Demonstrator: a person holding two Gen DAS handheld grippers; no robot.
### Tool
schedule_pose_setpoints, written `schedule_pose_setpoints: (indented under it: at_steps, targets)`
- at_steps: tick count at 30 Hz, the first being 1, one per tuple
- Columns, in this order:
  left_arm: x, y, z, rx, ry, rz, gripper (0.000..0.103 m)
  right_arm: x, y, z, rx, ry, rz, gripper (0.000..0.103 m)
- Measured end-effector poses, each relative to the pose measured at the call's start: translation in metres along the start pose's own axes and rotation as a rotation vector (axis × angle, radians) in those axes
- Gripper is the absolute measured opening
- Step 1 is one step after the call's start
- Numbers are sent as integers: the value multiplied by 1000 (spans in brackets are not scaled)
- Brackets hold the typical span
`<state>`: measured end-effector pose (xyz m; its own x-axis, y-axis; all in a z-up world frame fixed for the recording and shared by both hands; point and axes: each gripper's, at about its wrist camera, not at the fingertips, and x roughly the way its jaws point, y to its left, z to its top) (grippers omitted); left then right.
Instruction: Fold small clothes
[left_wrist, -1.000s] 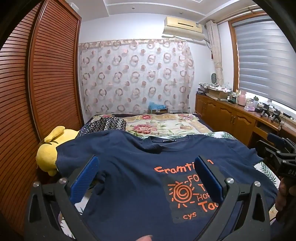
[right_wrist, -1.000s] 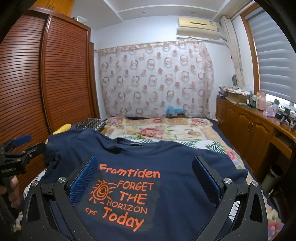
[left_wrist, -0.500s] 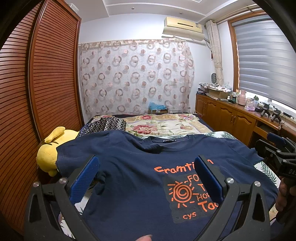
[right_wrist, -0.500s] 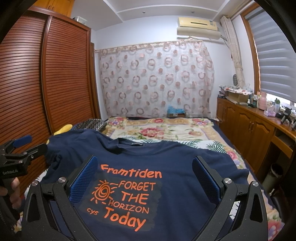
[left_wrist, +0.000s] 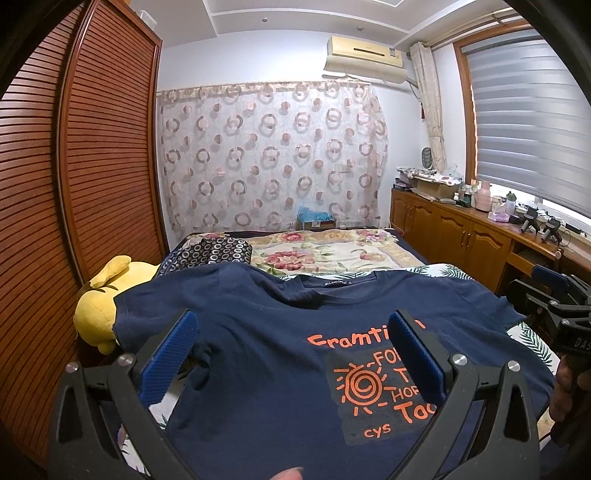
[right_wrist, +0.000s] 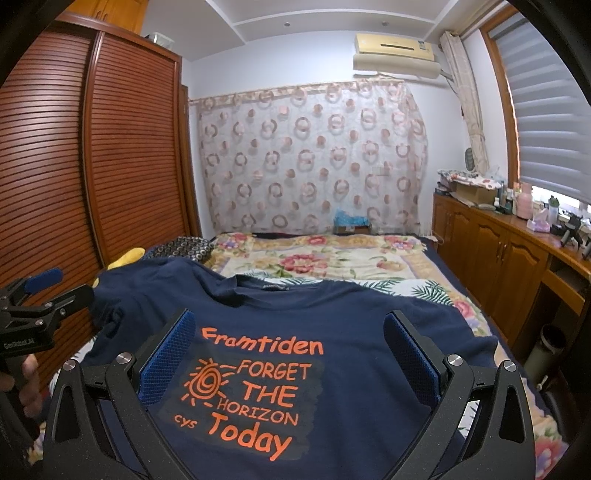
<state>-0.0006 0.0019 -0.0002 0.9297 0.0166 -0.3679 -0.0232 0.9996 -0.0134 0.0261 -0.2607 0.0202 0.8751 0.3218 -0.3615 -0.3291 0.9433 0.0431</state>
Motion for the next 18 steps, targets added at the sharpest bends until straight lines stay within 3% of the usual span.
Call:
schedule_pose_setpoints:
  at_steps: [18]
  targets:
    - [-2, -1, 0, 3, -3, 2, 103, 0, 1, 0, 1, -1, 0, 103]
